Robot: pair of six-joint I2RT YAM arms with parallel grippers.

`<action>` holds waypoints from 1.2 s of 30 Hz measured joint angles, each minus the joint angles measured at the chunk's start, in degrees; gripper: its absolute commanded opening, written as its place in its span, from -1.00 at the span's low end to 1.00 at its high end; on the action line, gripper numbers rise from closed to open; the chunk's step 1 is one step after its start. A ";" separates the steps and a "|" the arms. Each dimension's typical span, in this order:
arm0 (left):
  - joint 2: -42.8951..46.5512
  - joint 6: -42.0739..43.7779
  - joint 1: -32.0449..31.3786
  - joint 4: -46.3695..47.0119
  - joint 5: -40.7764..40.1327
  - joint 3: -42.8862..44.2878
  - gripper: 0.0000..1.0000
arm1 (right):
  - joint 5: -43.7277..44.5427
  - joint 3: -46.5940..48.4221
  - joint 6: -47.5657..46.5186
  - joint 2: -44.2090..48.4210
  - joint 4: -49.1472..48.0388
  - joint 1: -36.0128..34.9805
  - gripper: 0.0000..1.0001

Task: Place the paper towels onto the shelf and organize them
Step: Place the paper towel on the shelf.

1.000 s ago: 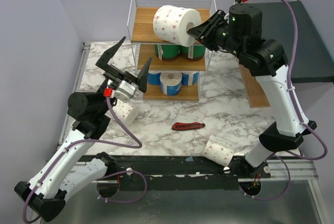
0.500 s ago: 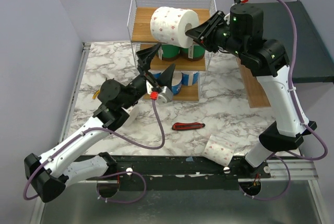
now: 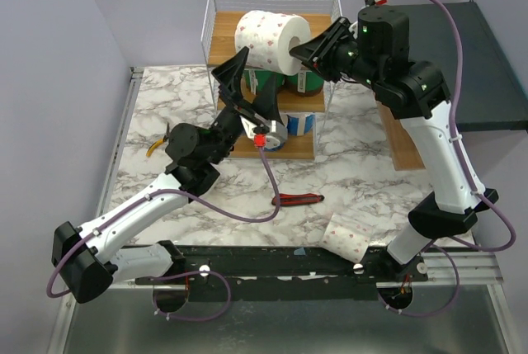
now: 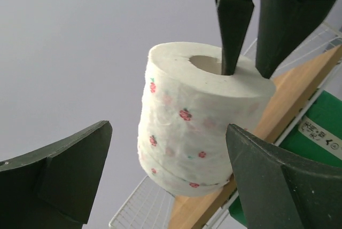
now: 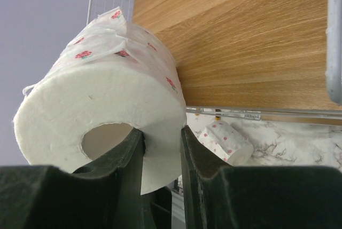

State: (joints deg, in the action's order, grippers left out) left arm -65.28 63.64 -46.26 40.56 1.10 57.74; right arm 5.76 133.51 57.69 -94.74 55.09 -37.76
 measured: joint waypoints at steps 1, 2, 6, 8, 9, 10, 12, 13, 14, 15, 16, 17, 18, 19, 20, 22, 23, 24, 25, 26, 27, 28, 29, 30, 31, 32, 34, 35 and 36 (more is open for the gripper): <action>0.00 0.33 -0.02 0.96 -0.39 0.00 0.97 | -0.02 -0.15 0.04 0.00 -0.20 -0.02 -0.99; 0.00 0.57 -0.04 1.68 -0.61 0.00 0.97 | -0.02 -0.22 0.13 0.00 -0.31 -0.02 -0.99; -0.94 1.97 -0.17 2.95 -1.07 0.98 0.97 | -0.02 -0.50 0.39 0.00 -0.81 0.00 -0.99; -2.47 2.67 -0.28 3.02 -1.36 2.40 0.97 | 0.31 -0.50 0.50 0.00 -1.31 0.15 -0.99; -2.97 2.99 -0.26 3.08 -1.44 2.86 0.97 | 0.59 -0.50 0.52 0.00 -1.49 0.39 -0.99; -3.54 3.08 -0.26 3.10 -1.51 3.19 0.97 | 0.83 -0.50 0.52 0.00 -1.51 0.52 -0.99; -4.15 3.43 -0.28 3.10 -1.51 3.52 0.97 | 1.09 -0.50 0.52 -0.04 -1.49 0.68 -0.99; -4.28 3.58 -0.28 3.08 -1.51 3.63 0.97 | 1.18 -0.50 0.52 -0.09 -1.51 0.74 -0.99; -4.48 3.72 -0.26 3.08 -1.53 3.72 0.97 | 1.27 -0.50 0.52 -0.11 -1.49 0.74 -0.99; -4.57 3.87 -0.26 3.06 -1.53 3.74 0.97 | 1.38 -0.50 0.52 -0.13 -1.51 0.76 -0.99; -4.61 3.93 -0.26 3.06 -1.51 3.76 0.97 | 1.51 -0.50 0.50 -0.13 -1.51 0.76 -0.99; -4.63 3.96 -0.26 3.04 -1.49 3.76 0.97 | 1.55 -0.50 0.50 -0.13 -1.49 0.74 -0.99; -4.59 3.96 -0.33 2.93 -1.44 3.74 0.97 | 1.60 -0.50 0.50 -0.13 -1.49 0.74 -0.99; -4.57 3.96 -0.37 2.80 -1.40 3.74 0.97 | 1.62 -0.50 0.50 -0.13 -1.49 0.74 -0.99; -4.46 3.91 -0.42 2.47 -1.27 3.72 0.97 | 1.60 -0.50 0.48 -0.13 -1.49 0.74 -0.99; -4.02 3.87 -0.76 1.46 -0.90 3.39 0.97 | 1.53 -0.57 0.50 -0.13 -1.49 0.70 -0.99; -3.78 3.87 -1.03 0.94 -0.66 3.08 0.97 | 1.42 -0.63 0.50 -0.13 -1.49 0.61 -0.99; -3.37 3.82 -1.38 0.17 -0.33 2.56 0.97 | 1.25 -0.68 0.50 -0.13 -1.49 0.52 -0.99; -3.10 3.82 -1.57 -0.31 -0.15 2.12 0.97 | 1.09 -0.74 0.52 -0.13 -1.51 0.37 -0.99; -2.75 3.67 -1.81 -0.96 0.07 1.68 0.97 | 1.01 -0.85 0.52 -0.13 -1.53 0.31 -0.99; -2.54 3.41 -1.88 -1.49 0.20 1.40 0.97 | 0.96 -0.92 0.55 -0.13 -1.55 0.31 -0.99; -2.25 3.19 -1.88 -2.05 0.39 1.18 0.97 | 0.90 -1.09 0.57 -0.13 -1.70 0.31 -0.99; -2.05 2.99 -1.88 -2.38 0.48 1.09 0.97 | 0.81 -1.29 0.61 -0.13 -1.97 0.31 -0.99; -1.95 2.93 -1.88 -2.54 0.48 1.07 0.97 | 0.74 -1.49 0.72 -0.11 -2.25 0.31 -0.99; -1.86 2.93 -1.88 -2.54 0.48 1.07 0.97 | 0.66 -1.66 0.81 -0.13 -2.49 0.31 -0.99; -1.86 2.95 -1.86 -2.51 0.46 1.07 0.97 | 0.55 -1.88 0.83 -0.13 -2.73 0.31 -0.99; -2.03 2.97 -1.88 -2.36 0.42 1.07 0.97 | 0.24 -2.12 0.87 -0.13 -3.06 0.31 -0.99; -2.25 2.97 -1.88 -2.05 0.39 1.09 0.97 | 0.15 -2.16 0.87 -0.13 -3.10 0.31 -0.99; -2.56 2.99 -1.88 -1.84 0.39 1.18 0.97 | 0.04 -2.23 0.90 -0.13 -3.19 0.31 -0.99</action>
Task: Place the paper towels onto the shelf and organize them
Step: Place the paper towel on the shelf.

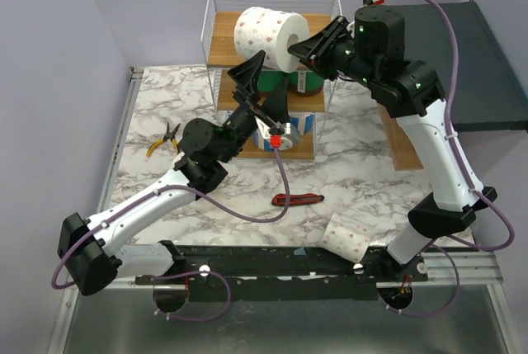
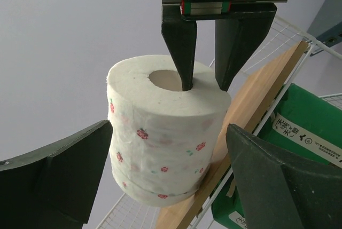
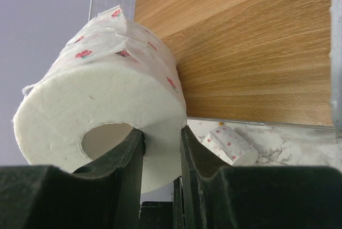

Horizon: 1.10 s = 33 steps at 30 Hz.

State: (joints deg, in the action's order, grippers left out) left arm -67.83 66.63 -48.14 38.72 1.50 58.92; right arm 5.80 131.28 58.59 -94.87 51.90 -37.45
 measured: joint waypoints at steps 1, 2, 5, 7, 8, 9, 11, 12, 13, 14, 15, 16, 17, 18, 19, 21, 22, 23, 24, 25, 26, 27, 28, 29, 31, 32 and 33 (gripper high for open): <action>-0.61 0.00 0.00 0.13 -0.02 0.39 0.97 | -0.13 -0.02 0.04 0.00 0.00 0.00 -0.99; -0.94 0.00 0.00 0.26 -0.02 0.61 0.97 | -0.24 -0.07 0.11 0.00 -0.02 0.00 -0.99; -2.56 0.02 0.00 0.61 -0.68 1.77 0.97 | -0.61 -0.13 0.22 0.00 -0.07 0.00 -0.99; -3.67 0.02 0.00 1.20 -1.36 2.62 0.97 | -0.76 -0.22 0.33 0.02 -0.17 0.00 -0.97; -4.15 0.02 0.00 1.53 -1.70 2.95 0.97 | -0.79 -0.33 0.35 0.02 -0.31 0.00 -0.92; -4.72 0.04 0.00 1.97 -2.16 3.45 0.97 | -0.81 -0.55 0.37 0.04 -0.48 0.00 -0.84; -5.62 0.04 0.00 2.47 -2.97 4.33 0.97 | -0.85 -1.29 0.42 0.13 -1.36 0.02 -0.68; -5.90 0.02 0.00 2.73 -3.37 4.48 0.97 | -0.85 -1.75 0.42 0.20 -1.97 0.02 -0.62; -6.16 0.02 0.00 2.99 -3.87 4.52 0.97 | -0.83 -2.23 0.42 0.31 -2.51 0.04 -0.57; -6.40 0.00 0.00 3.28 -4.20 4.61 0.96 | -0.83 -2.67 0.42 0.46 -2.99 0.07 -0.53; -6.64 -0.02 0.00 3.56 -4.61 4.74 0.95 | -0.81 -3.02 0.39 0.59 -3.43 0.07 -0.50; -6.84 -0.07 0.00 3.69 -4.98 4.96 0.93 | -0.79 -3.30 0.37 0.70 -3.85 0.09 -0.46; -7.21 -0.15 0.00 3.82 -5.44 5.31 0.91 | -0.76 -3.50 0.37 0.79 -4.15 0.15 -0.42; -7.39 -0.22 0.00 4.02 -5.66 5.44 0.90 | -0.76 -3.61 0.35 0.83 -4.37 0.22 -0.37; -7.54 -0.28 -0.07 4.15 -5.84 5.49 0.89 | -0.79 -3.67 0.31 0.90 -4.46 0.31 -0.33; -7.80 -0.46 -0.11 4.48 -5.99 5.57 0.87 | -0.76 -3.98 0.28 1.09 -4.74 0.35 -0.23; -7.89 -0.55 -0.15 4.61 -6.03 5.60 0.86 | -0.79 -4.17 0.24 1.22 -4.94 0.35 -0.19; -8.02 -0.66 -0.22 4.87 -6.08 5.70 0.86 | -0.79 -4.42 0.07 1.40 -5.16 0.35 -0.16; -8.13 -0.72 -0.26 4.98 -6.14 5.88 0.85 | -0.81 -4.68 -0.04 1.62 -5.46 0.35 -0.13; -8.26 -0.90 -0.26 5.18 -6.21 6.10 0.84 | -0.83 -4.92 -0.13 1.86 -5.70 0.35 -0.08; -8.37 -1.09 -0.26 5.35 -6.25 6.23 0.84 | -0.92 -5.18 -0.13 2.12 -5.92 0.35 -0.06; -8.41 -1.20 -0.26 5.53 -6.29 6.32 0.83 | -1.11 -5.49 -0.17 2.43 -6.12 0.33 -0.02; -8.50 -1.36 -0.26 5.81 -6.47 6.32 0.83 | -1.33 -5.84 -0.15 2.78 -6.34 0.28 0.00; -8.61 -1.51 -0.26 6.08 -6.62 6.34 0.83 | -1.62 -6.12 -0.17 3.10 -6.49 0.26 0.03; -8.87 -1.88 -0.26 6.54 -7.04 6.40 0.82 | -2.10 -6.64 -0.24 3.72 -6.88 0.26 0.08; -9.03 -2.03 -0.26 6.62 -7.19 6.60 0.82 | -2.27 -6.93 -0.33 4.02 -7.08 0.26 0.13; -9.18 -2.32 -0.26 6.62 -7.45 6.93 0.82 | -2.34 -7.23 -0.37 4.31 -7.34 0.26 0.19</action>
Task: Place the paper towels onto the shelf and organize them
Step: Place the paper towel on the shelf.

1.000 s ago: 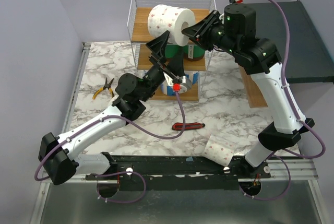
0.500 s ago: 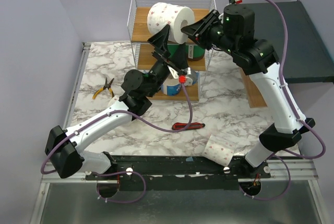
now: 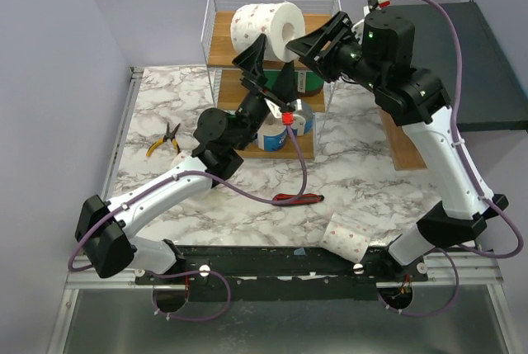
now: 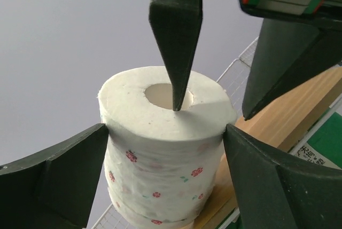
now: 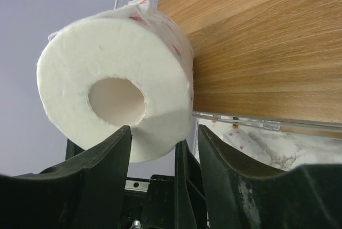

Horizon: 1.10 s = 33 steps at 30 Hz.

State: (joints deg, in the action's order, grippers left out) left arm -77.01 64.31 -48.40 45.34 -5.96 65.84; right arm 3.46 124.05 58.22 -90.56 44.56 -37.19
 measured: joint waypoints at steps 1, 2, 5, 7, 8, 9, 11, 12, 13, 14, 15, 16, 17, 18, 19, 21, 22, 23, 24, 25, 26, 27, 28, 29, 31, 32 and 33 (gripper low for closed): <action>-0.17 -0.44 0.02 0.07 -0.20 0.33 0.81 | -0.20 -0.28 -0.07 0.28 -0.20 0.00 0.27; -0.28 -0.72 0.02 0.24 -0.44 0.61 0.81 | -0.31 -0.66 -0.17 0.55 -0.39 -0.02 0.37; -0.42 -1.88 0.35 0.90 -1.11 1.40 0.81 | -0.68 -2.10 -0.55 1.38 -1.29 -0.26 0.77; -0.42 -2.80 0.66 1.05 -1.38 1.84 0.81 | -0.90 -3.39 -1.05 2.10 -2.23 -0.28 1.00; -0.42 -3.56 0.90 1.18 -1.55 2.01 0.81 | -0.96 -4.11 -1.31 2.49 -2.73 -0.33 1.00; -0.42 -4.13 1.09 1.31 -1.68 2.12 0.81 | -0.98 -4.68 -1.51 2.89 -3.08 -0.33 1.00; -0.42 -5.55 1.62 1.36 -1.99 2.27 0.81 | -0.96 -5.31 -1.95 3.56 -3.58 -0.35 1.00; -0.42 -6.43 1.95 1.36 -2.10 2.29 0.81 | -0.92 -5.60 -2.19 3.96 -3.93 -0.35 1.00; -0.42 -7.13 2.25 1.33 -2.19 2.29 0.81 | -0.90 -5.79 -2.38 4.37 -4.28 -0.35 1.00; -0.42 -7.96 2.60 1.31 -2.19 2.32 0.81 | -0.87 -6.08 -2.54 4.85 -4.68 -0.35 1.00; -0.42 -8.74 2.95 1.22 -2.21 2.36 0.81 | -0.83 -6.38 -2.69 5.35 -5.03 -0.35 1.00; -0.42 -9.92 3.43 0.85 -2.23 2.60 0.81 | -0.76 -6.93 -2.82 6.05 -5.60 -0.35 1.00; -0.44 -10.75 3.82 0.59 -2.25 2.93 0.81 | -0.66 -7.41 -2.84 6.69 -6.08 -0.35 1.00; -0.44 -11.54 4.22 0.44 -2.36 3.23 0.81 | -0.55 -7.89 -2.86 7.19 -6.47 -0.35 1.00; -0.44 -12.28 4.61 0.31 -2.45 3.58 0.81 | -0.37 -8.92 -2.91 8.07 -7.28 -0.35 1.00; -0.48 -13.90 5.35 -0.13 -2.64 4.26 0.80 | -0.24 -10.60 -3.02 9.51 -8.20 -0.35 1.00; -0.48 -14.86 5.77 -0.50 -2.78 4.55 0.81 | -0.20 -11.45 -3.04 10.14 -8.85 -0.35 1.00; -0.55 -15.74 6.14 -0.85 -2.91 4.92 0.81 | -0.17 -12.37 -3.13 10.75 -9.44 -0.35 1.00; -0.63 -16.74 6.60 -1.05 -3.06 5.25 0.81 | -0.17 -13.40 -3.26 11.37 -10.16 -0.35 1.00; -0.70 -17.57 6.97 -1.38 -3.21 5.55 0.81 | -0.17 -14.51 -3.39 12.00 -10.80 -0.35 1.00; -0.76 -18.21 7.26 -1.51 -3.32 5.73 0.80 | -0.20 -15.74 -3.69 12.66 -11.50 -0.35 1.00; -0.79 -18.99 7.63 -1.60 -3.48 5.90 0.81 | -0.20 -17.11 -4.00 13.38 -12.33 -0.35 1.00; -0.81 -19.91 8.09 -1.79 -3.52 5.97 0.81 | -0.20 -18.58 -4.39 14.14 -13.05 -0.35 1.00; -0.81 -20.61 8.37 -1.90 -3.56 6.03 0.81 | -0.20 -20.11 -4.85 14.95 -13.70 -0.35 1.00; -0.81 -21.90 8.98 -2.19 -3.67 6.08 0.81 | -0.20 -23.37 -5.97 16.70 -15.26 -0.35 1.00; -0.81 -22.56 9.16 -2.29 -3.69 6.10 0.81 | -0.20 -24.98 -6.64 17.64 -15.80 -0.35 1.00; -0.81 -23.15 9.33 -2.56 -3.69 6.14 0.82 | -0.20 -26.64 -7.32 18.62 -16.61 -0.35 1.00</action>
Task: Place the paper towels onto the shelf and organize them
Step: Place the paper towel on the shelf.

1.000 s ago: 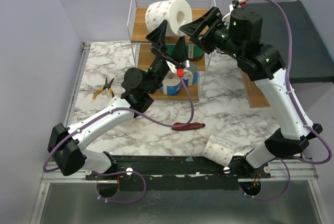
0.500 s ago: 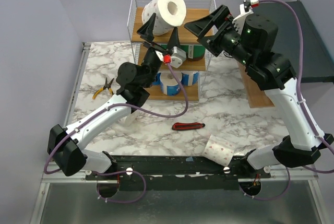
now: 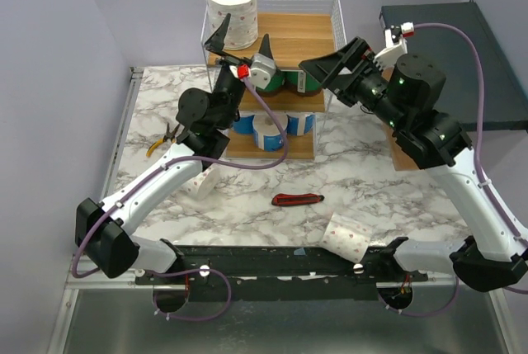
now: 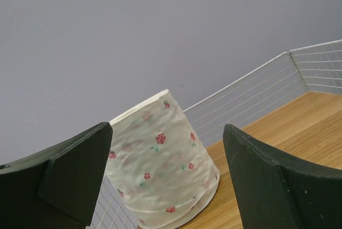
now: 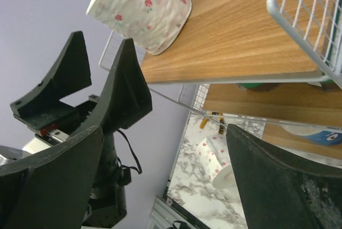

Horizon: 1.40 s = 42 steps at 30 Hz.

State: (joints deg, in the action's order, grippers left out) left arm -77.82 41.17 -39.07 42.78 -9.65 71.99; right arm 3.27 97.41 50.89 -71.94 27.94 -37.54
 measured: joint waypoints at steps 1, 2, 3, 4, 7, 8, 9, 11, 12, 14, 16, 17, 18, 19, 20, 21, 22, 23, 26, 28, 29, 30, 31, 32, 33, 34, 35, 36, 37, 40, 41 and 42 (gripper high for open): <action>0.00 -0.39 0.02 -0.13 -0.02 0.02 0.82 | 0.00 -1.62 -0.61 1.03 -0.57 0.00 1.00; 0.02 -0.90 0.09 -0.44 -0.02 0.11 0.82 | 0.00 -3.15 -1.27 2.05 -1.29 0.00 1.00; 0.02 -1.31 0.11 -0.94 -0.04 0.31 0.82 | 0.00 -4.61 -1.95 3.13 -1.86 0.00 1.00; 0.04 -1.79 0.11 -1.53 -0.02 0.57 0.82 | -0.02 -5.92 -2.64 4.15 -2.43 0.00 1.00; 1.07 -3.80 0.11 -4.46 -0.02 1.29 0.74 | -0.07 -9.51 -4.66 7.21 -4.48 0.00 1.00; 1.77 -5.01 0.11 -6.47 -0.02 2.10 0.70 | -0.11 -11.15 -5.60 8.55 -5.49 0.00 1.00; 2.80 -6.27 0.11 -8.94 -0.11 3.34 0.63 | -0.13 -12.57 -6.27 9.75 -6.29 0.00 1.00; 4.52 -9.16 0.13 -13.20 -0.68 5.90 0.51 | -0.20 -15.74 -7.65 12.13 -8.04 0.00 1.00; 5.62 -10.86 0.35 -15.47 -1.09 7.54 0.44 | -0.24 -17.44 -8.33 12.63 -8.98 0.00 1.00; 8.04 -15.74 0.83 -20.65 -1.95 11.26 0.20 | -0.44 -20.17 -9.40 15.32 -10.21 0.00 1.00; 9.84 -20.00 1.79 -24.57 -2.36 14.12 0.02 | -0.81 -23.06 -10.54 17.05 -11.54 0.00 0.95; 10.56 -23.39 2.64 -27.32 -2.36 15.76 -0.06 | -1.01 -24.35 -11.04 17.75 -12.07 0.00 0.89; 11.15 -25.49 3.48 -29.77 -2.34 17.44 -0.15 | -1.14 -25.57 -11.61 18.34 -12.55 0.00 0.85; 11.93 -28.94 4.87 -33.03 -2.14 19.54 -0.21 | -1.25 -26.71 -12.11 18.82 -12.92 0.00 0.76; 12.20 -31.34 5.97 -35.12 -2.01 20.59 -0.31 | -1.29 -27.69 -12.63 19.19 -13.16 0.00 0.66; 12.28 -33.51 6.64 -37.00 -1.68 21.33 -0.40 | -1.33 -28.89 -13.20 19.58 -13.57 0.00 0.56; 12.39 -34.86 7.10 -38.69 -1.25 21.99 -0.54 | -1.38 -29.92 -13.62 19.93 -13.81 0.00 0.47; 12.17 -36.96 7.45 -40.96 -0.61 22.86 -0.66 | -1.42 -30.77 -14.16 20.26 -13.97 0.00 0.35; 10.14 -40.44 8.20 -45.55 1.05 25.07 -0.97 | -1.77 -34.12 -15.37 21.59 -14.73 0.00 0.04; 7.96 -42.69 8.74 -48.17 2.40 26.10 -1.00 | -2.49 -35.98 -16.17 22.53 -14.95 0.00 -0.13; 6.91 -43.23 8.90 -49.24 2.86 26.10 -1.00 | -2.73 -36.59 -16.46 22.88 -14.99 0.00 -0.19; 5.97 -43.95 9.03 -50.40 3.41 26.08 -1.00 | -2.99 -37.59 -16.81 23.52 -15.19 0.00 -0.20; 4.79 -44.57 9.11 -51.54 4.22 26.08 -1.00 | -3.06 -38.27 -17.09 24.02 -15.21 0.00 -0.20; 3.78 -45.13 9.20 -52.57 4.92 26.08 -1.00 | -3.21 -39.12 -17.38 24.65 -15.41 0.00 -0.20; 2.95 -45.62 9.25 -53.44 5.68 26.08 -1.00 | -3.23 -39.91 -17.55 25.29 -15.47 0.00 -0.19; 2.12 -45.94 9.25 -54.18 6.12 26.14 -1.00 | -3.23 -40.57 -17.66 25.88 -15.50 0.00 -0.18; 1.27 -46.45 9.27 -55.23 6.58 26.40 -1.00 | -3.23 -41.16 -17.86 26.43 -15.54 0.00 -0.18; 0.46 -46.77 9.29 -55.91 6.88 26.75 -1.00 | -3.21 -41.72 -17.99 26.95 -15.61 0.00 -0.17; -0.07 -46.97 9.27 -56.15 6.97 26.93 -1.00 | -3.19 -42.18 -18.03 27.41 -15.67 0.00 -0.16; -1.01 -47.21 9.29 -56.22 7.13 26.99 -1.00 | -2.75 -43.06 -18.27 28.15 -15.74 0.00 -0.09; -1.27 -47.19 9.27 -56.19 7.10 26.99 -1.00 | -2.54 -43.28 -18.38 28.35 -15.74 0.00 -0.08; -1.46 -47.19 9.27 -56.06 7.06 26.99 -1.00 | -2.36 -43.45 -18.43 28.50 -15.74 0.00 -0.07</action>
State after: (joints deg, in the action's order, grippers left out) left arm -79.29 -6.02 -29.80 -13.28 -2.59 98.98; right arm 0.91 53.95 32.47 -43.44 12.21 -37.54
